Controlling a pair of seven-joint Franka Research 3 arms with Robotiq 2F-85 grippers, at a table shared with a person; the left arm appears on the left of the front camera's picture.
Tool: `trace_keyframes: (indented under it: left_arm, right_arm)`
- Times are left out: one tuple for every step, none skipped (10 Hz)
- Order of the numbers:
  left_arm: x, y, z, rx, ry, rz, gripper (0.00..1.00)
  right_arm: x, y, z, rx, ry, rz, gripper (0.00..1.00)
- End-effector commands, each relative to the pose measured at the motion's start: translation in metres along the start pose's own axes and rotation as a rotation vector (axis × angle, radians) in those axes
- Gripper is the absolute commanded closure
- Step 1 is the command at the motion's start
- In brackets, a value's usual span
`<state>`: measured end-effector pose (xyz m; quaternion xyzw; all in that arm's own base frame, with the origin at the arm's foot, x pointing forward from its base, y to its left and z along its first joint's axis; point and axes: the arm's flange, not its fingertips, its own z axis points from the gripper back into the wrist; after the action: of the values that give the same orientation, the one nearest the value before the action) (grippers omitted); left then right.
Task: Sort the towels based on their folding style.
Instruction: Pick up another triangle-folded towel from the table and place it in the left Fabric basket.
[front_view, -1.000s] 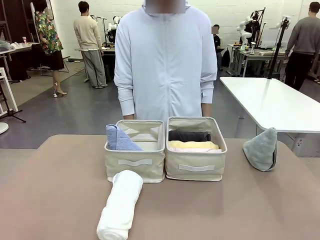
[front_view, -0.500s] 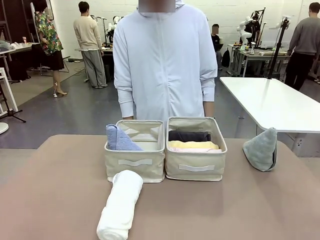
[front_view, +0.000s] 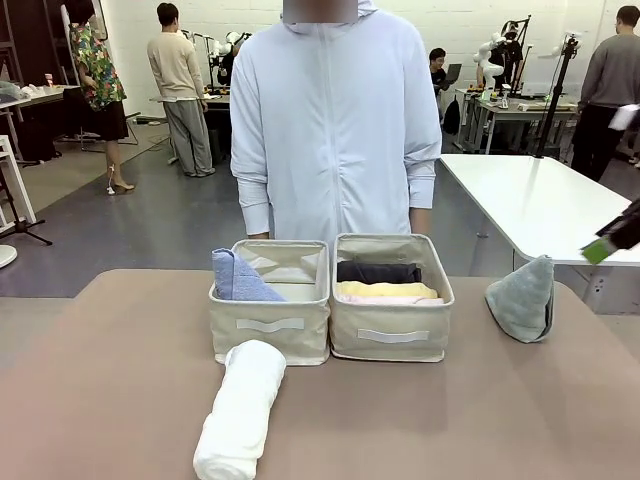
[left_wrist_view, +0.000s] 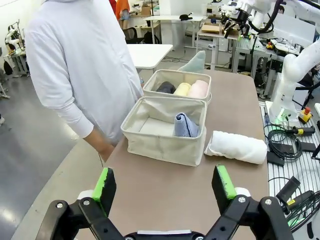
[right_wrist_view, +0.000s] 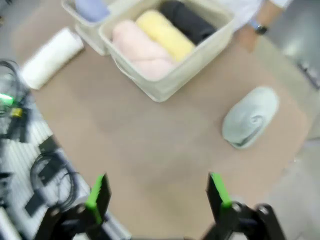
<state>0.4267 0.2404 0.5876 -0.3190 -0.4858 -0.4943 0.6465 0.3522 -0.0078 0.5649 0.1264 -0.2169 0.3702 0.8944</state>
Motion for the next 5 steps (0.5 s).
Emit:
trace_keyframes:
  left_arm:
    - [0.002,0.0,0.001,0.008,-0.011,-0.005,0.0]
    - [0.002,0.0,0.001,0.008,-0.011,-0.005,0.0]
    - [0.002,0.0,0.001,0.008,-0.011,-0.005,0.0]
    - [0.002,0.0,0.001,0.008,-0.011,-0.005,0.0]
    - [0.002,0.0,0.001,0.008,-0.011,-0.005,0.0]
  right_arm:
    - [0.018,-0.002,-0.017,-0.066,0.075,-0.188,0.0]
    - [0.026,-0.004,-0.024,-0.128,0.114,-0.24,0.0]
    - [0.029,-0.007,-0.03,-0.155,0.165,-0.279,0.0]
    - [0.03,-0.007,-0.031,-0.17,0.202,-0.299,0.0]
    - [0.022,-0.004,-0.029,-0.137,0.11,-0.219,0.0]
